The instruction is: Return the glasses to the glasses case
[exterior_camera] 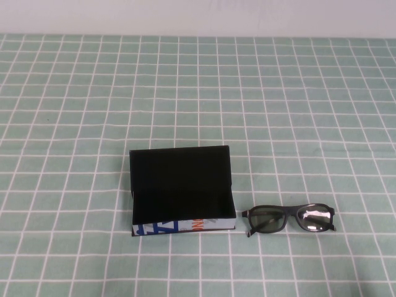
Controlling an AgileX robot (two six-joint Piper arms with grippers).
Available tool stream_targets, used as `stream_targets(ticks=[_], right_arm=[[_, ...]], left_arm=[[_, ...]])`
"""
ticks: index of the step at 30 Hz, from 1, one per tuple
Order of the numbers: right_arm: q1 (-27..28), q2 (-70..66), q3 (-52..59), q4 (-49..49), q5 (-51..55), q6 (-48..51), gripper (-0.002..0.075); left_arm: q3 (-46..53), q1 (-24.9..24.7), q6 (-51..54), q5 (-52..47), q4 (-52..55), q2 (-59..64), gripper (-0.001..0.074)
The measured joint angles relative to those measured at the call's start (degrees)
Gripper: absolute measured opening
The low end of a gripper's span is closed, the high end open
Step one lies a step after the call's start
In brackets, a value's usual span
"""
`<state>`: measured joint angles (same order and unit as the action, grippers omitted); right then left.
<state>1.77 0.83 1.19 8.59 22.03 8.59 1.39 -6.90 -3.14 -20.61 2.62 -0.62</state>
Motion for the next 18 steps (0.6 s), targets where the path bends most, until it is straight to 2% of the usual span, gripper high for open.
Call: stream_targets(ticks=[14,18], right_arm=[[0.00,0.00,0.00,0.00,-0.14,0.00,-0.0011],[0.00,0.00,0.38,0.00,-5.84,0.00,-0.0011]], left_arm=[[0.00,0.00,0.48,0.00,3.12,0.00,-0.0002],[0.21,0.00,-0.96,6.49,3.12,0.00,-0.0002]])
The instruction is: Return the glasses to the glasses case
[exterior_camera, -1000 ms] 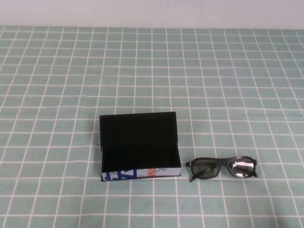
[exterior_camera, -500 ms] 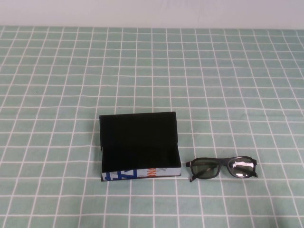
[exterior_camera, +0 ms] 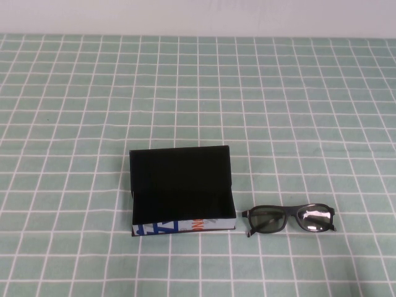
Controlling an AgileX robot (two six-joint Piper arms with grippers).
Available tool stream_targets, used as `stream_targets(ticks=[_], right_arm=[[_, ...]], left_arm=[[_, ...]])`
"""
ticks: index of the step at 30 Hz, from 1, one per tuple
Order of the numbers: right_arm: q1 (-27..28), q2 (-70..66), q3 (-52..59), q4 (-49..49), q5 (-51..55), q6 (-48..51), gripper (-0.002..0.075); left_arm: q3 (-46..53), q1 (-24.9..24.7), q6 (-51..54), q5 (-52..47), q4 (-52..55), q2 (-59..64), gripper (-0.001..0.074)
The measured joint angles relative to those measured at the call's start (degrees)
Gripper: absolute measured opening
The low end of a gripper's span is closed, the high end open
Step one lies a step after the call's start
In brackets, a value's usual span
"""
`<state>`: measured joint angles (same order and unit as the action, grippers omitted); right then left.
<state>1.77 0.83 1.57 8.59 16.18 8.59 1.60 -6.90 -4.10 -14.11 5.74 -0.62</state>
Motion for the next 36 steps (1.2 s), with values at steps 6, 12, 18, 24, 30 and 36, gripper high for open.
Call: stream_targets(ticks=[6,12,18,24,30,36], right_arm=[[0.00,0.00,0.00,3.78,-21.13,0.00,-0.0011],[0.00,0.00,0.00,5.63,-35.12,0.00,-0.0011],[0.00,0.00,0.00,6.10,-45.23,-0.87,-0.0011],[0.00,0.00,-1.28,6.27,-56.34,-2.81,-0.0011],[0.00,0.00,-14.93,6.37,-54.23,-3.45,-0.0011],[0.00,-2.57,-31.30,6.10,-46.31,-12.57,-0.0011]], left_arm=[[0.00,0.00,-4.60,24.42,0.00,0.00,-0.0002],[0.00,0.00,-5.30,42.51,0.28,0.00,-0.0002],[0.00,0.00,-6.62,51.17,-1.60,-0.04,-0.0002],[-1.43,0.00,-11.89,63.46,-4.69,-0.23,-0.0002],[-14.20,0.00,-17.90,58.60,-4.51,-0.26,-0.0002],[-30.06,0.00,-24.03,48.97,-1.32,-0.26,-0.0002]])
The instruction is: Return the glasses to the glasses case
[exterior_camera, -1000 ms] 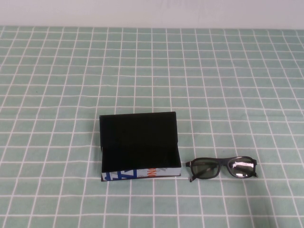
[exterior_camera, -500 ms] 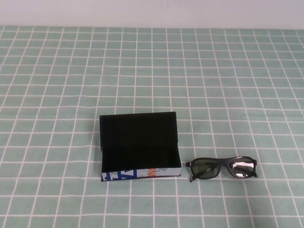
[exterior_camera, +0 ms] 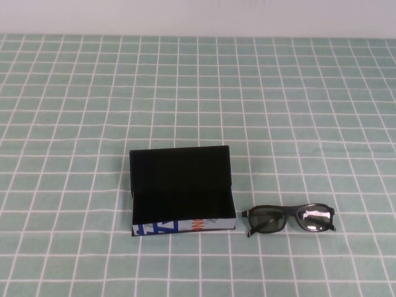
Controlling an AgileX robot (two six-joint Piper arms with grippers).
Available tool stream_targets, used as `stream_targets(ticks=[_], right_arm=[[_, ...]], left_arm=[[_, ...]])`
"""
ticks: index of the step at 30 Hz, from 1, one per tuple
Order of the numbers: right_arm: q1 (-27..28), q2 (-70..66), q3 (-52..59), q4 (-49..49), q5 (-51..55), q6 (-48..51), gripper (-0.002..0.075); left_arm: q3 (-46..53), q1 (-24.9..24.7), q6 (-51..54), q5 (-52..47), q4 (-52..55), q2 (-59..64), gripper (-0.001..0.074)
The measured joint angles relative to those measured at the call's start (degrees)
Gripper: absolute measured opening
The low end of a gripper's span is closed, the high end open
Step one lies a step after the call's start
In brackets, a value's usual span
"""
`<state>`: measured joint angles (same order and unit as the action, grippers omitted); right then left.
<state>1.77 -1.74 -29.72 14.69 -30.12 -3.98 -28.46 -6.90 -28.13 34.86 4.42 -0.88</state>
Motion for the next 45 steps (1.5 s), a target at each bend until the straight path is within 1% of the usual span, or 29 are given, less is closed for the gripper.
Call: stream_targets(ticks=[3,6,8,11,13,15,17,20,22,27,29,31,33,35,37,41,45], right_arm=[[0.08,-4.43,-10.28,-3.13,10.95,-1.55,-0.0011],[0.08,-11.01,-21.04,-5.95,29.46,-1.94,-0.0011],[0.08,-16.34,-28.36,-6.79,42.71,-1.99,-0.0011],[-0.67,-23.63,-35.36,-7.57,56.41,-1.99,-0.0011],[-1.60,-27.40,-37.31,-7.96,60.66,-1.73,-0.0011],[-2.00,-30.02,-37.48,-8.00,63.18,-0.67,-0.0011],[-2.22,-31.74,-37.38,-8.00,64.69,-0.31,-0.0011],[-2.22,-32.30,-37.00,-6.13,66.68,0.08,-0.0011],[-2.22,-32.30,-35.75,-5.65,67.77,0.18,-0.0011],[-2.22,-33.33,-29.77,-5.99,68.65,0.42,-0.0011],[-2.22,-35.87,-28.73,-5.46,69.26,2.41,-0.0011],[-2.53,-39.23,-28.89,-3.35,69.52,7.45,-0.0011],[-4.19,-43.44,-30.60,-1.41,70.61,12.88,-0.0011],[-7.71,-48.82,-33.80,-0.54,73.25,18.78,-0.0011],[-11.29,-54.46,-37.26,-0.48,78.42,24.16,-0.0011],[-17.03,-63.88,-42.97,-0.85,90.23,34.26,-0.0011],[-18.91,-70.50,-45.18,-1.10,93.22,40.28,-0.0011]], left_arm=[[-7.95,0.00,-2.03,-6.64,2.27,0.41,-0.0002],[-14.41,0.00,-3.05,-16.52,4.47,1.97,-0.0002],[-18.27,0.00,-3.29,-25.51,5.57,3.48,-0.0002],[-22.33,0.00,-3.40,-38.94,6.06,6.11,-0.0002],[-23.99,0.00,-2.08,-48.55,6.06,8.28,-0.0002],[-24.94,0.00,1.51,-56.58,6.06,10.66,-0.0002],[-24.98,0.00,7.48,-64.33,5.53,13.30,-0.0002],[-24.98,-0.59,16.51,-72.21,4.92,16.03,-0.0002],[-24.98,-1.11,19.17,-74.15,4.58,16.45,-0.0002],[-24.98,-1.43,21.22,-74.04,2.53,16.45,-0.0002],[-24.98,-1.43,22.03,-74.39,0.72,16.45,-0.0002],[-24.98,-1.43,22.15,-75.02,-0.68,16.50,-0.0002],[-24.98,-1.43,22.37,-76.58,-1.65,16.88,-0.0002],[-24.98,-1.43,22.50,-79.21,-2.58,18.08,-0.0002],[-24.98,-1.43,23.44,-82.09,-3.62,19.78,-0.0002],[-24.98,-1.43,31.07,-86.51,-8.37,24.01,-0.0002],[-24.98,-1.43,40.64,-88.94,-15.52,29.46,-0.0002]])
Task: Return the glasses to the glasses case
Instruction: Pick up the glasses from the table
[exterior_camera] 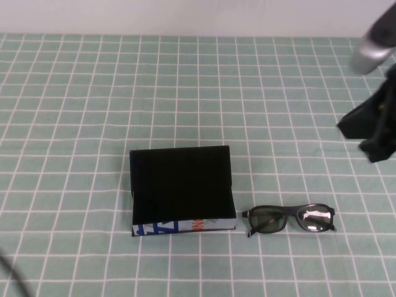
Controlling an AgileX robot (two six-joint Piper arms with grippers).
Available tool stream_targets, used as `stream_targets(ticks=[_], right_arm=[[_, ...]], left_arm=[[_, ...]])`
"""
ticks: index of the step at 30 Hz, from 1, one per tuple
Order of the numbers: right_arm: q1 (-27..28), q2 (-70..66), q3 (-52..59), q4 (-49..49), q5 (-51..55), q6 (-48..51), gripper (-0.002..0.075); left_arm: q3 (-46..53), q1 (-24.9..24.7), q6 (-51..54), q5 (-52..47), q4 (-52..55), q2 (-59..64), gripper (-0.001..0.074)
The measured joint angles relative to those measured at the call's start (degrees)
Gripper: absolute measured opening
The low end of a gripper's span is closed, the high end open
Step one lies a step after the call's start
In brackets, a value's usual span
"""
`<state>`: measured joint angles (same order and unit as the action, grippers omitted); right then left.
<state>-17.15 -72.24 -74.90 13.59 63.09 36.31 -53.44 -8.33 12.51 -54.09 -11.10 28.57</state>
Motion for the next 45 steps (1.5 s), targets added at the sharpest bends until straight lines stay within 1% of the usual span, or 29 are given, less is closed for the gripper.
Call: stream_targets(ticks=[3,5,10,13,15,17,19,24,27,36,45], right_arm=[[-0.37,-4.10,-0.15,0.10,0.43,3.96,-0.0011],[-0.51,-7.12,-0.15,0.23,0.69,5.55,-0.0011],[-0.95,-13.75,-0.15,1.87,1.28,11.66,-0.0011],[-2.27,-17.65,-0.15,1.87,2.71,15.75,-0.0008],[-3.57,-20.04,-0.24,1.73,2.85,17.48,0.0007],[-4.86,-22.06,-0.24,1.73,2.30,18.12,0.0037],[-5.69,-24.12,-0.24,1.73,0.75,18.31,0.0083],[-6.24,-28.76,-0.37,-0.91,-2.48,18.46,0.0242],[-6.24,-29.74,-0.49,-3.85,-2.73,18.46,0.0279],[-6.24,-31.92,-0.68,-5.87,-6.52,18.51,0.0293],[-6.24,-33.12,-0.68,-6.00,-6.16,18.60,0.0293]], left_arm=[[0.00,-0.13,6.06,-1.45,-3.56,5.19,-0.0002],[0.00,-0.66,8.02,-2.06,-4.50,8.52,-0.0002],[0.00,-3.92,9.03,-1.92,-5.08,14.26,-0.0002],[0.00,-5.57,9.14,-1.58,-5.41,16.39,-0.0002],[0.00,-6.11,9.26,-1.43,-5.52,16.91,-0.0002],[0.00,-6.23,9.26,-1.39,-5.52,16.98,-0.0002],[0.00,-6.36,9.36,-1.16,-5.52,17.08,-0.0002],[0.00,-6.45,9.47,-0.72,-5.63,17.12,-0.0002],[0.00,-6.45,9.47,-0.58,-5.85,17.12,-0.0002],[0.10,-6.45,9.47,-0.56,-6.48,17.12,-0.0002],[0.10,-6.45,9.47,-0.56,-6.79,17.34,-0.0002]])
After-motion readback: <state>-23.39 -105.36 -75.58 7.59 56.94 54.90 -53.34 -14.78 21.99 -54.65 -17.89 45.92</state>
